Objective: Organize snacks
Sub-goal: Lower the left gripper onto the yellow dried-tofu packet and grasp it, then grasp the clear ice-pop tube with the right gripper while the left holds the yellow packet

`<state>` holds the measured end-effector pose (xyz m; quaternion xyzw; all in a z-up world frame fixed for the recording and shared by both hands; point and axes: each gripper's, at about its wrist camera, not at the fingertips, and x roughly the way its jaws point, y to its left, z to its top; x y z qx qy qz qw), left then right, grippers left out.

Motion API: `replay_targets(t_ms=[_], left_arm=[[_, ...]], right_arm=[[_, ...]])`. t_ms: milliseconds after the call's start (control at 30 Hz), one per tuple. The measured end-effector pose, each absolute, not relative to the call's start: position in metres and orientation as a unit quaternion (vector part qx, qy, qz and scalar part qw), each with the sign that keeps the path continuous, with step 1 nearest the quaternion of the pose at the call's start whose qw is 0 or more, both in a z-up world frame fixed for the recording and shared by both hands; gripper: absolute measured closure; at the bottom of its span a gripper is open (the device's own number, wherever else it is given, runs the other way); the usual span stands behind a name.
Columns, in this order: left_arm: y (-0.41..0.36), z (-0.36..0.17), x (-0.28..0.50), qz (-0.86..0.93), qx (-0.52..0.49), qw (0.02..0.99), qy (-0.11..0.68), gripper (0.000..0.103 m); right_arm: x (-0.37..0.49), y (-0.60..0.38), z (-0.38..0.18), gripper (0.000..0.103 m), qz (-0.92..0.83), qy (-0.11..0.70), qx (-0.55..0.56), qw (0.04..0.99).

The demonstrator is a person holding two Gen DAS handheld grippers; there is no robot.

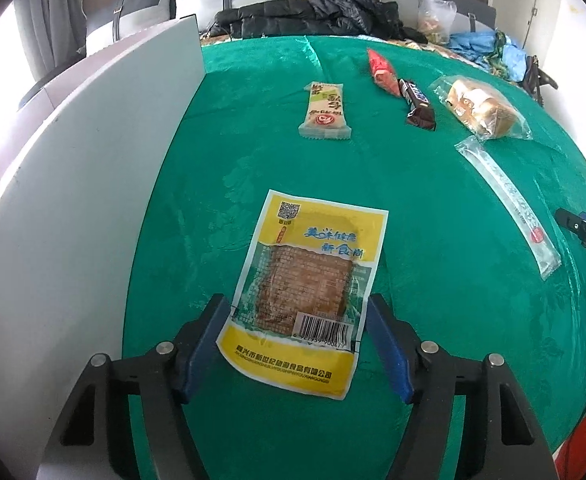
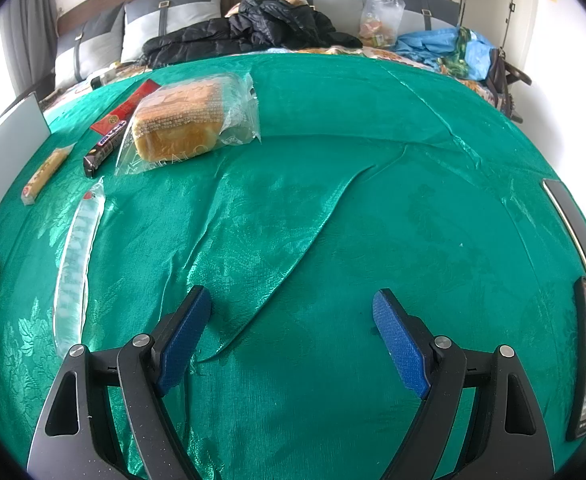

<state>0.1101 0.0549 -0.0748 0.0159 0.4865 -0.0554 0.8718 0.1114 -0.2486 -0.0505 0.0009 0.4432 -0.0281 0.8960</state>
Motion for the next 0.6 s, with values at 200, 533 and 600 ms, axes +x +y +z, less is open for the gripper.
replay_targets(t_ms=[200,533,600], left_arm=[[0.054,-0.075,0.111,-0.054,0.015,0.875,0.48,0.033],[0.066,-0.065,0.101,-0.079,-0.032,0.883,0.461,0.04],[0.067,-0.062,0.098,-0.084,-0.034,0.884,0.458,0.043]], right_arm=[[0.111,-0.251,-0.05,0.016,-0.02,0.45,0.01,0.893],[0.157,-0.138,-0.027,0.02,0.154,0.553,0.007,0.819],[0.165,-0.116,-0.034,0.022,0.143,0.561,-0.043,0.814]])
